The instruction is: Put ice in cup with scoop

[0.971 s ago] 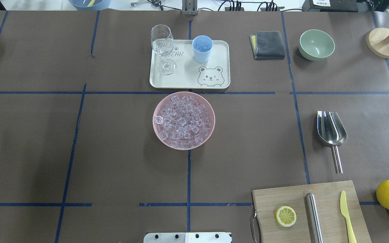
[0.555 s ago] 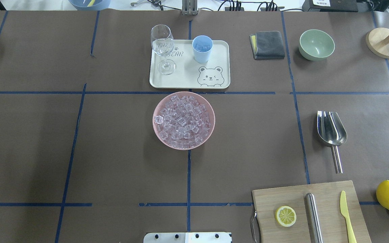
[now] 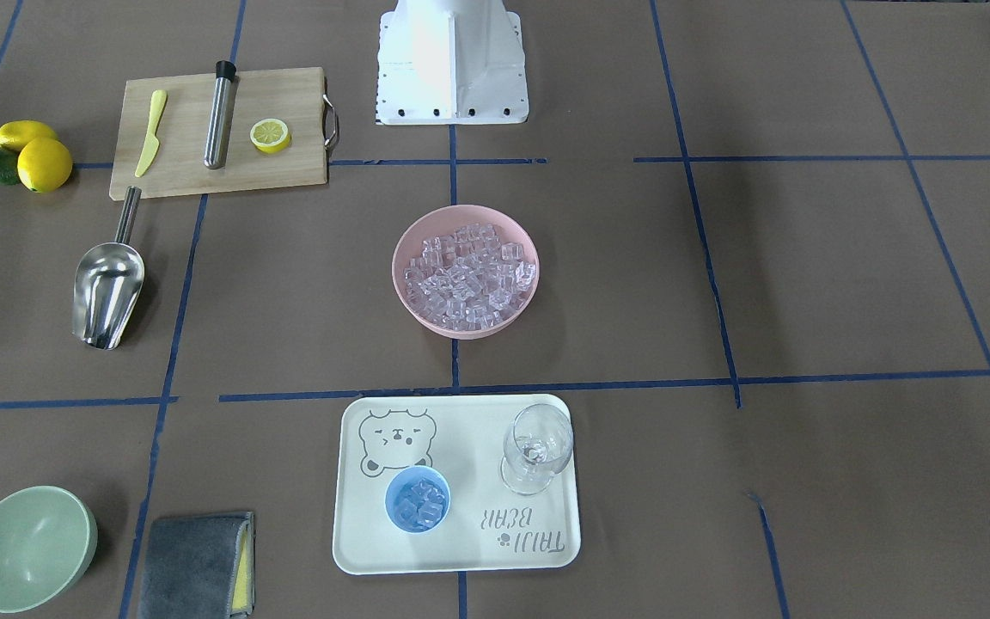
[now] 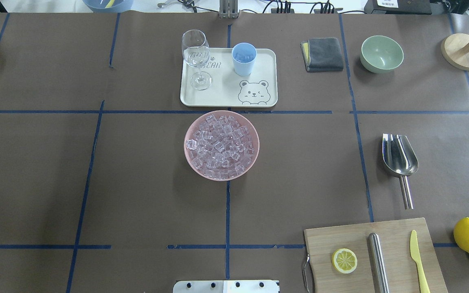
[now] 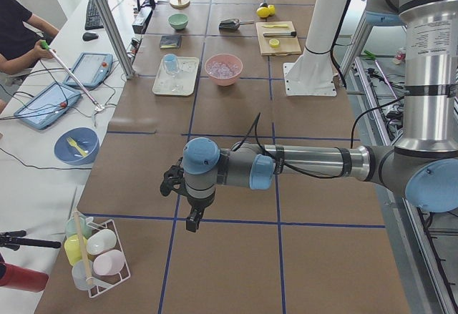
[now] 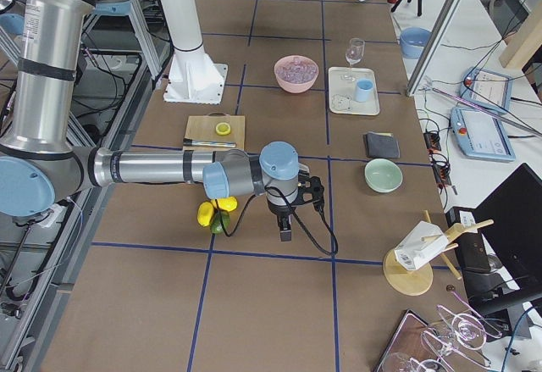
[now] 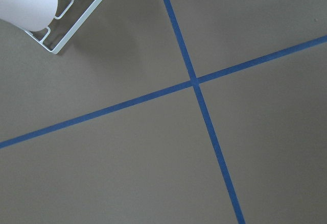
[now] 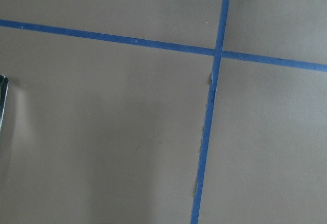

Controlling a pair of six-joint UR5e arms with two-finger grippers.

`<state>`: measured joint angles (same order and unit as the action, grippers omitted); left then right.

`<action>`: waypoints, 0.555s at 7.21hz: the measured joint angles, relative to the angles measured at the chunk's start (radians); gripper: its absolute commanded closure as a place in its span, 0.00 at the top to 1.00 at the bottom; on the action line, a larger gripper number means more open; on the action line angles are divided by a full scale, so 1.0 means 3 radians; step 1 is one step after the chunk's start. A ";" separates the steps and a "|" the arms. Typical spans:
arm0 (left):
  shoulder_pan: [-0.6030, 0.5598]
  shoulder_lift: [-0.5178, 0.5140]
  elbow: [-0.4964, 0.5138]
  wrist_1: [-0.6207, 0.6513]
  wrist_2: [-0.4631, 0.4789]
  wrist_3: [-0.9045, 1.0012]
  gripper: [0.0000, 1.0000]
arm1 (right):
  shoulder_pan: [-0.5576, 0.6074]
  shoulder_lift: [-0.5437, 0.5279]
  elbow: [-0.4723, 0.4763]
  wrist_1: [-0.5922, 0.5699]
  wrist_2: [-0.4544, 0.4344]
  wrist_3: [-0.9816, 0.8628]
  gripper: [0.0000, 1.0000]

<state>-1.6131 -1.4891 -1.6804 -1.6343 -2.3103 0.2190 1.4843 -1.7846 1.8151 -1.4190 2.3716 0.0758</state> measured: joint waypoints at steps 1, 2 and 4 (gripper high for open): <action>-0.0011 0.0009 -0.0001 0.0038 -0.0012 -0.0056 1.00 | 0.0080 0.0006 -0.0026 -0.0078 0.0118 -0.0008 1.00; -0.0018 0.0016 -0.0005 0.0049 -0.0017 -0.0107 1.00 | 0.0149 0.0008 -0.0039 -0.0136 0.0175 -0.0021 1.00; -0.0023 0.0023 -0.0008 0.0052 -0.0020 -0.0134 1.00 | 0.0258 0.0041 -0.0054 -0.0338 0.0205 -0.0044 1.00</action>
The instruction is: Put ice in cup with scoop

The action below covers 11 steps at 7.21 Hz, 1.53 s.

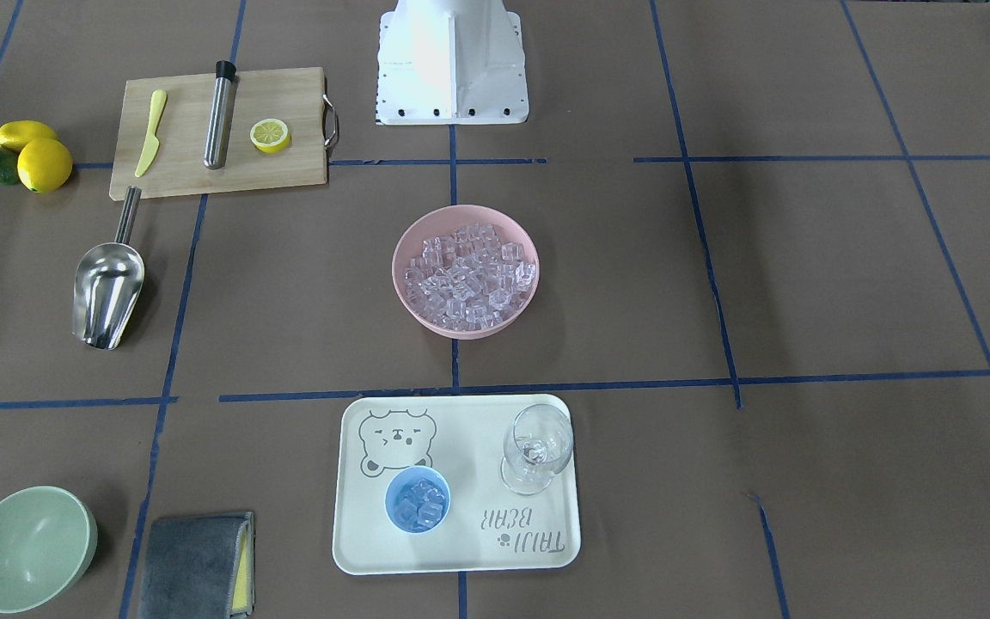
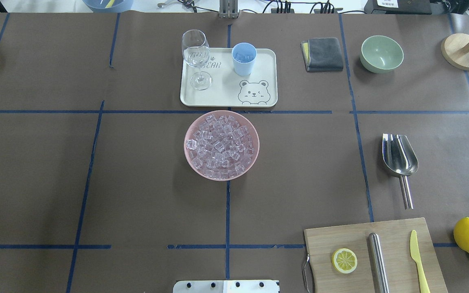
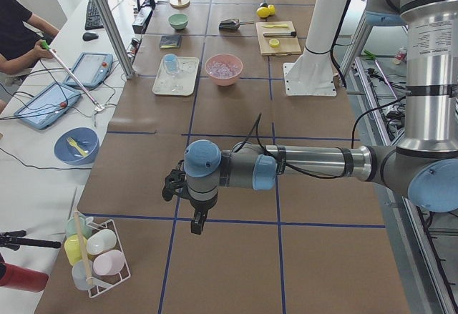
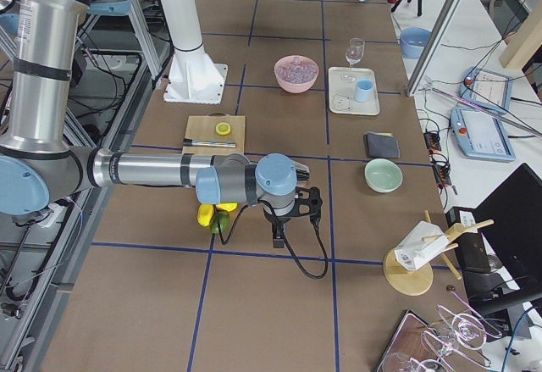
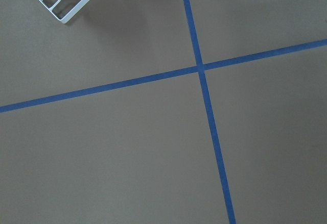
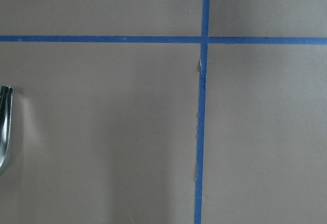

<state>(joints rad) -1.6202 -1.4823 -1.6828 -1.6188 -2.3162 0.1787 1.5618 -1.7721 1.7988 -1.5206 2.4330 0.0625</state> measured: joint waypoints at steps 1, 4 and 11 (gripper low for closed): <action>0.0003 0.0000 0.0006 -0.0002 0.0000 -0.0002 1.00 | 0.0058 0.0112 -0.0005 -0.0289 0.0003 -0.0063 1.00; 0.0006 -0.0008 0.0014 -0.0004 0.0000 -0.0007 1.00 | 0.0271 0.0444 -0.0035 -0.0987 -0.0036 -0.0569 1.00; 0.0006 -0.0026 0.0011 -0.0004 0.0005 -0.0018 1.00 | 0.0327 0.0459 -0.0346 -0.0736 -0.0321 -0.0731 1.00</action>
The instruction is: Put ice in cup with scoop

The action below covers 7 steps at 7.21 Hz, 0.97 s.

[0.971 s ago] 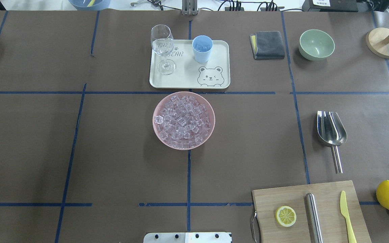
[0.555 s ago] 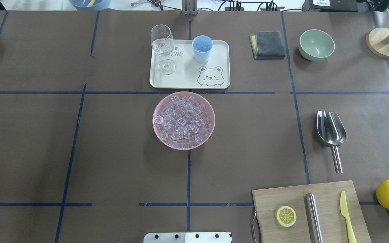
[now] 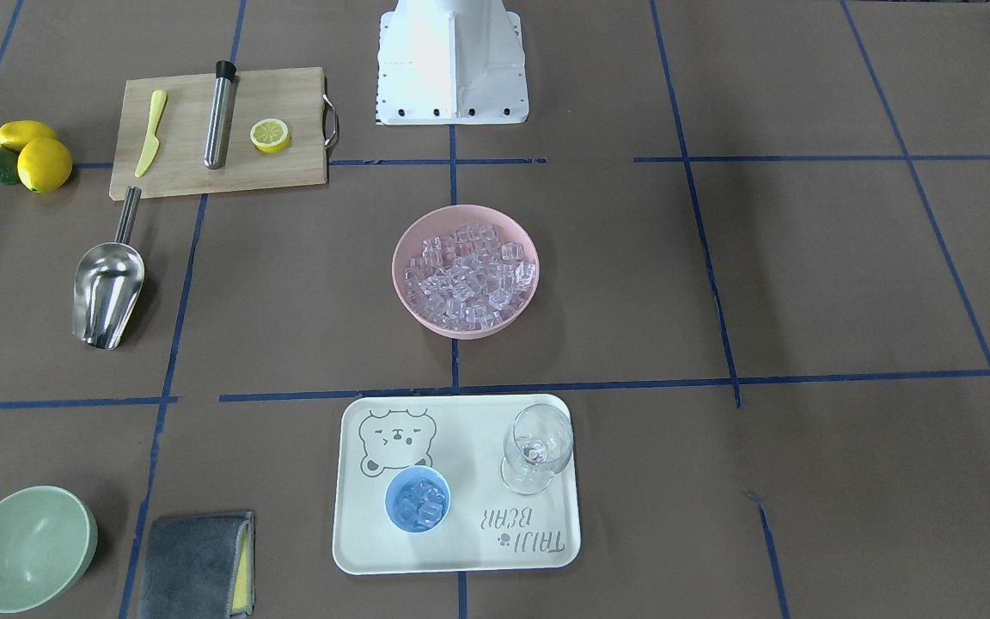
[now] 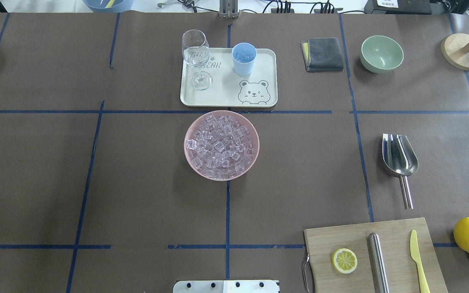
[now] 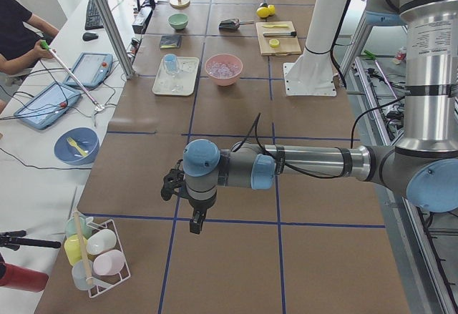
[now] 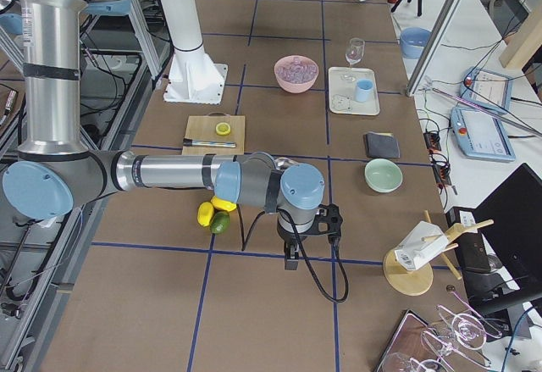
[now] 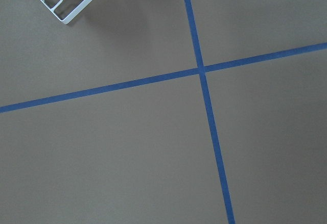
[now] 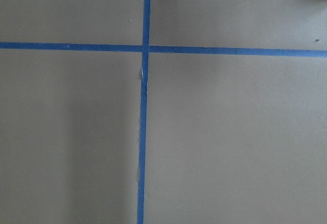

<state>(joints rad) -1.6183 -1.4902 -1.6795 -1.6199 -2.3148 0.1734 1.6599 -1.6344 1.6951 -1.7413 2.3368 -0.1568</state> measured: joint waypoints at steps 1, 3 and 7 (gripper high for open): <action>0.0000 -0.0006 0.0002 0.0000 0.0001 0.0000 1.00 | 0.0000 0.0005 -0.0020 0.0035 -0.0003 0.0025 1.00; -0.0002 -0.0012 0.0006 0.0000 0.0004 0.0000 1.00 | 0.0000 0.0028 -0.0029 0.0054 -0.0002 0.0044 1.00; 0.0000 -0.0017 0.0013 0.0000 0.0010 0.0000 1.00 | 0.0000 0.0045 -0.0031 0.0057 -0.0002 0.0047 1.00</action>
